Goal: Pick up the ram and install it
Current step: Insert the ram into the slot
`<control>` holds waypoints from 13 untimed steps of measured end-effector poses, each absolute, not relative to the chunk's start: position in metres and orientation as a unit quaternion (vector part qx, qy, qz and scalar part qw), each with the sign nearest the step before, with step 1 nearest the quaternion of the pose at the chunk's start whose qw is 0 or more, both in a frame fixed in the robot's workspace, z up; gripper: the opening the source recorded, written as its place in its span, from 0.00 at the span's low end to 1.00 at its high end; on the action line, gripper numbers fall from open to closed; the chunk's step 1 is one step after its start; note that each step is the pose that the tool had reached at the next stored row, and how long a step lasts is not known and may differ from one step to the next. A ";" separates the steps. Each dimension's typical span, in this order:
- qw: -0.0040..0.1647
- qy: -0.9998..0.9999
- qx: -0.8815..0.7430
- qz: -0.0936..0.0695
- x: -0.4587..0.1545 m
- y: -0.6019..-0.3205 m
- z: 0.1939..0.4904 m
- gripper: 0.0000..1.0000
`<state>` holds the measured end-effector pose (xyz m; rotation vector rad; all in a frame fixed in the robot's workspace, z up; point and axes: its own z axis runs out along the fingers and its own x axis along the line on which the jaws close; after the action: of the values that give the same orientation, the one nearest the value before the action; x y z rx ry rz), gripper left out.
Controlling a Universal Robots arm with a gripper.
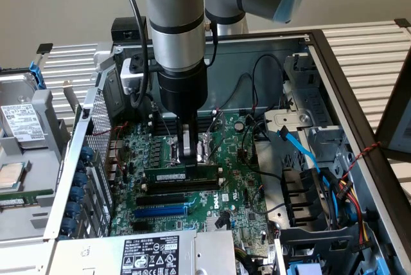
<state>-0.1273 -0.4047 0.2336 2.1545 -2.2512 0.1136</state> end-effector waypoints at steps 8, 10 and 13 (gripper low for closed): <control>0.011 -0.722 0.691 0.037 -0.126 -0.405 0.233 0.13; 0.011 -0.722 0.691 0.037 -0.126 -0.405 0.233 0.13; 0.011 -0.722 0.691 0.037 -0.126 -0.406 0.232 0.13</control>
<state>-0.1261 -0.4055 0.2323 2.1552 -2.2515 0.1140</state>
